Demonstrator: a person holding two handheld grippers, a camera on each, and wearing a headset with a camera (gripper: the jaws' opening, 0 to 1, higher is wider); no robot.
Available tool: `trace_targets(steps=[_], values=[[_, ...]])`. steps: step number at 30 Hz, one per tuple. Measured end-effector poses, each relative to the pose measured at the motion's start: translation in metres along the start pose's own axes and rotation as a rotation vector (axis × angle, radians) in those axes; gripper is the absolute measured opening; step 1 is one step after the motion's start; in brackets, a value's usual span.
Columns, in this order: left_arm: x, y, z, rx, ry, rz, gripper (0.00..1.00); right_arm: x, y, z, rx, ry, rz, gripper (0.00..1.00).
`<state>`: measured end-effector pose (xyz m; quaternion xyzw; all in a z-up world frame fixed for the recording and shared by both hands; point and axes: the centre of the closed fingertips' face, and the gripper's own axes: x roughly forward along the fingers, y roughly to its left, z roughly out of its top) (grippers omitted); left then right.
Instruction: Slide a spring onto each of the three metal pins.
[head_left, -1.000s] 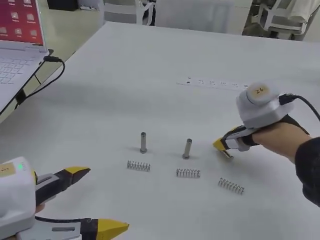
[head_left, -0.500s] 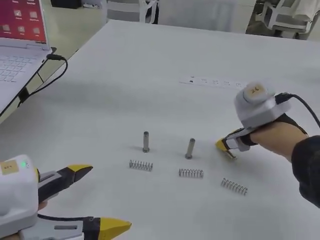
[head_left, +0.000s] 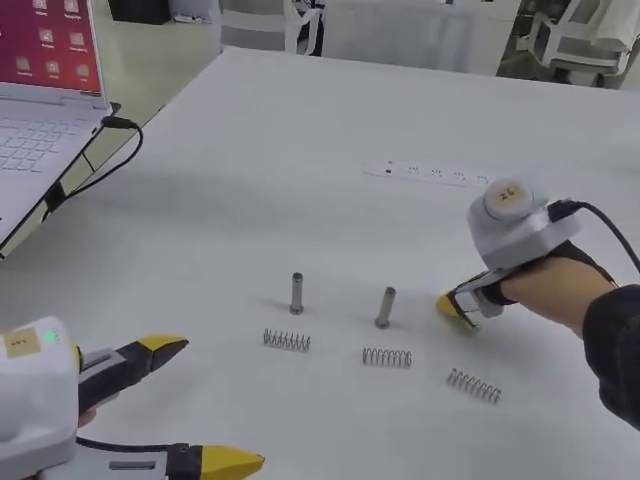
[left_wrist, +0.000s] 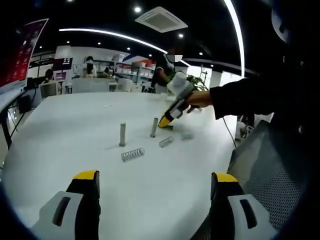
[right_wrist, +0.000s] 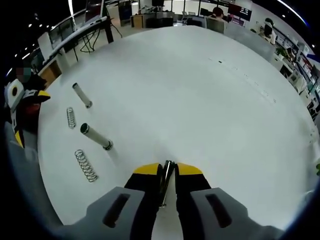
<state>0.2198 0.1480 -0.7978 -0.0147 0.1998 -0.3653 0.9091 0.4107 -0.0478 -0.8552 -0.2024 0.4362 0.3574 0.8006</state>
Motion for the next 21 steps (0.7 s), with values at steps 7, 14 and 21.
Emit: trace_targets(steps=[7,14,21], values=[[-0.0006,-0.0006,0.0005,0.005,0.005,-0.001,0.89,-0.0001,0.0,-0.0001,0.013,0.026,-0.017,0.07],[-0.0001,-0.0016,0.0001,0.004,0.003,-0.003,0.89,-0.0012,0.0015,-0.0005,0.048,0.037,-0.036,0.06],[-0.0002,-0.0017,0.0009,0.007,-0.001,-0.004,0.89,-0.0064,0.0024,-0.0004,0.056,0.027,-0.04,0.05]])
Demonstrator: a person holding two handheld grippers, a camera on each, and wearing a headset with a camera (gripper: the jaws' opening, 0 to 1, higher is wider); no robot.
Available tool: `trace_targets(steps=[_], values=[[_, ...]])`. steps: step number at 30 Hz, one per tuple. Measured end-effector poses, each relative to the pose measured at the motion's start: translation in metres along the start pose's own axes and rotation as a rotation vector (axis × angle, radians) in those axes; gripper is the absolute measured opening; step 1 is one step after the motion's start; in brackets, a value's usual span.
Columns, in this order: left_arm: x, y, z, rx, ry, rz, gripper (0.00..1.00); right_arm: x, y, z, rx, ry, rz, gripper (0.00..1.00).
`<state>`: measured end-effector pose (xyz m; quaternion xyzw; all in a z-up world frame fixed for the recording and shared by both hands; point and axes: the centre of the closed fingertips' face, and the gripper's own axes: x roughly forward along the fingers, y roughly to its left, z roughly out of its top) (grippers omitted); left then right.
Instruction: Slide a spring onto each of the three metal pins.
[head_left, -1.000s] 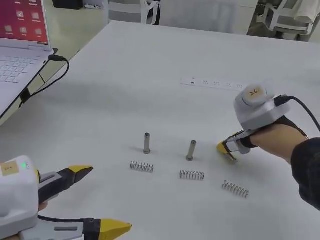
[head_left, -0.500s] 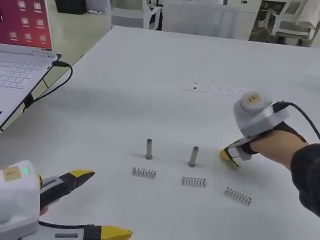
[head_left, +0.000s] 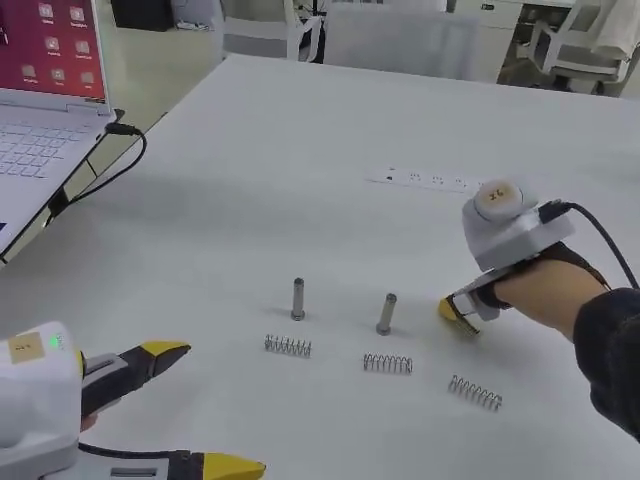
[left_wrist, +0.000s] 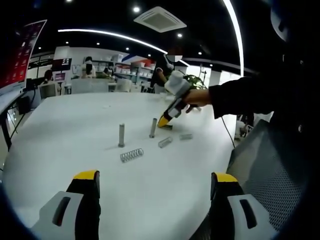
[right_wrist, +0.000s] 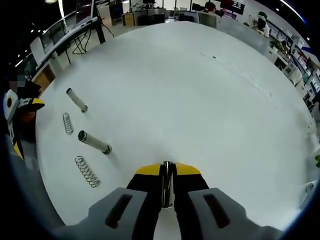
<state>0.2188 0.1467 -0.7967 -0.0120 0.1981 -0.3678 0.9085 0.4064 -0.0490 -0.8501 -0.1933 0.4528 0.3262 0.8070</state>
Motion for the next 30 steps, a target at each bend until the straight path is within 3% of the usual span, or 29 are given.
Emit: trace_targets(steps=[21,30], values=[[0.004,-0.007,0.006,0.02,-0.012,-0.024,0.88,-0.034,-0.004,0.008,-0.003,-0.076,-0.027,0.05],[0.004,-0.011,0.01,0.032,-0.017,-0.033,0.88,-0.04,0.001,0.001,0.012,-0.085,-0.029,0.05]])
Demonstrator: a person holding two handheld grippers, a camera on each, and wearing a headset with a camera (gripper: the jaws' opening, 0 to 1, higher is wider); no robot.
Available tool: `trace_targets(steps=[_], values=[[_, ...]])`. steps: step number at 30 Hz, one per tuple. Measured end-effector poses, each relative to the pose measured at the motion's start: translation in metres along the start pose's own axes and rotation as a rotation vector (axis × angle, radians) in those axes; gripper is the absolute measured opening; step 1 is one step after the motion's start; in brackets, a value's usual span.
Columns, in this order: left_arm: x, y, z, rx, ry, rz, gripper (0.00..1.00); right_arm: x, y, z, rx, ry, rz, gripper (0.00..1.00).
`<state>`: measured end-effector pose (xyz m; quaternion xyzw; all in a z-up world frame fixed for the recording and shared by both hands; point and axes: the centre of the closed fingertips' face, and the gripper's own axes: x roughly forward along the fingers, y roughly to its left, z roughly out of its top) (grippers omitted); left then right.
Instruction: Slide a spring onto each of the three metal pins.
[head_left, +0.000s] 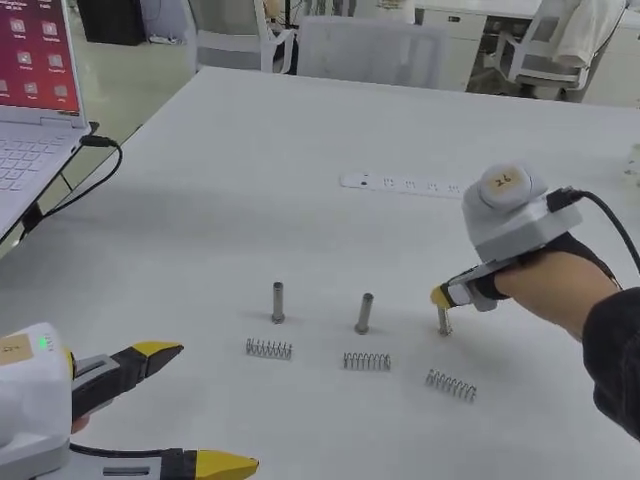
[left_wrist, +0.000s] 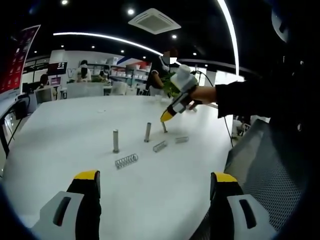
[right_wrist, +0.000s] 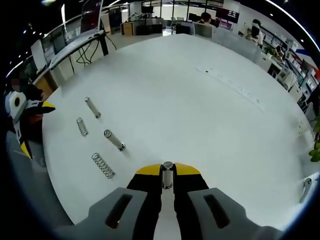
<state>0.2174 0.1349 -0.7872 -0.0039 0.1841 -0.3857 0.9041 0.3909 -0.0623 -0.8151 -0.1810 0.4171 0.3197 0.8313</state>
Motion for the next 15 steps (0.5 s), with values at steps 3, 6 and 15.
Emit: trace_targets(steps=[3,6,15], values=[[-0.0005,-0.0009,0.0013,0.001,-0.004,0.0,0.88,-0.0027,0.0018,-0.0034,0.0,-0.003,-0.003,0.05],[-0.0006,-0.0024,0.0018,0.004,-0.005,-0.003,0.88,-0.005,0.0028,-0.0055,-0.001,-0.009,-0.007,0.05],[-0.0006,-0.0052,0.0031,0.009,-0.009,-0.008,0.87,-0.0111,0.0014,-0.0106,0.004,-0.026,-0.014,0.05]])
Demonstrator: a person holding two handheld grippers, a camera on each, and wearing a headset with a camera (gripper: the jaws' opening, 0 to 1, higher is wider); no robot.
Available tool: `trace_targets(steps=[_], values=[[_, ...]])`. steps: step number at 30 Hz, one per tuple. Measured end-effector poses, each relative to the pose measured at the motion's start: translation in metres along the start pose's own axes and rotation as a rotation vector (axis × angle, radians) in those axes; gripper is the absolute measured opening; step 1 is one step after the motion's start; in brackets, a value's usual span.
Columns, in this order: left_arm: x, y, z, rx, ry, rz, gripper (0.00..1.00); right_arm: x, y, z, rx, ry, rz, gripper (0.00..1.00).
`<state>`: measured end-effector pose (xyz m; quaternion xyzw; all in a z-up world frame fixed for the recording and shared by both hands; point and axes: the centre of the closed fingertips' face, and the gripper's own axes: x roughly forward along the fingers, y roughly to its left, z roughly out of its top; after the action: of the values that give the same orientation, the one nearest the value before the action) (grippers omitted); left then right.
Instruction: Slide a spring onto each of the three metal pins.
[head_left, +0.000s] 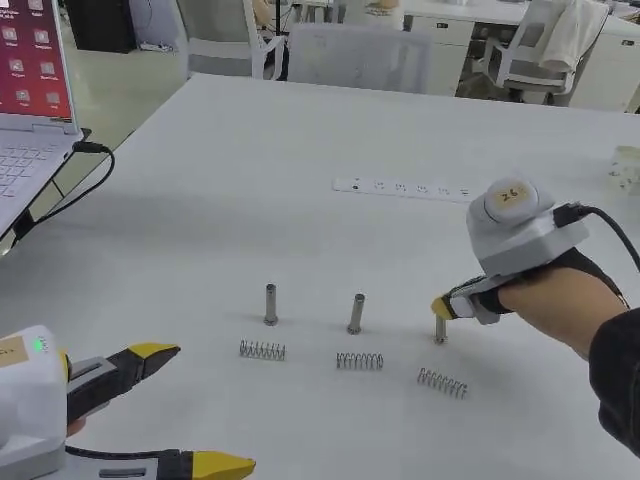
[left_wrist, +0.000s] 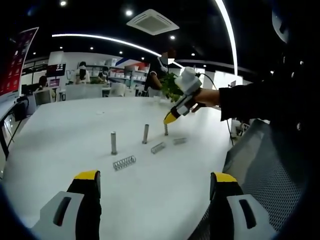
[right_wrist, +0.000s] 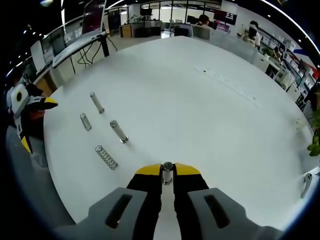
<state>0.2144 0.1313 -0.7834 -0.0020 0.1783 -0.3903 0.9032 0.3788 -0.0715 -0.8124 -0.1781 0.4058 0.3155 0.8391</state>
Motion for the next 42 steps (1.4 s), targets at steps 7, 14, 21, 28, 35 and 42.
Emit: trace_targets(steps=[7,14,21,28,35,42], values=[[0.0001,-0.0014,0.0006,0.003,-0.001,-0.004,0.87,-0.0047,0.004,0.0004,-0.003,-0.038,0.002,0.05],[-0.0011,-0.0017,0.0013,0.005,-0.003,-0.004,0.87,-0.0056,0.0069,0.0013,-0.016,-0.064,0.006,0.05],[-0.0021,-0.0015,0.0017,0.006,-0.003,-0.001,0.86,-0.0031,0.0065,0.0018,-0.028,-0.096,0.008,0.05],[-0.0019,-0.0018,0.0022,0.008,-0.002,-0.001,0.86,-0.0033,0.0041,0.003,-0.015,-0.122,0.012,0.06],[-0.0011,-0.0031,0.0011,0.009,0.003,-0.007,0.86,-0.004,0.0017,0.0011,-0.011,-0.119,0.015,0.06],[-0.0004,-0.0045,0.0003,0.008,0.006,-0.011,0.86,-0.0051,0.0003,0.0003,-0.005,-0.123,0.019,0.07]])
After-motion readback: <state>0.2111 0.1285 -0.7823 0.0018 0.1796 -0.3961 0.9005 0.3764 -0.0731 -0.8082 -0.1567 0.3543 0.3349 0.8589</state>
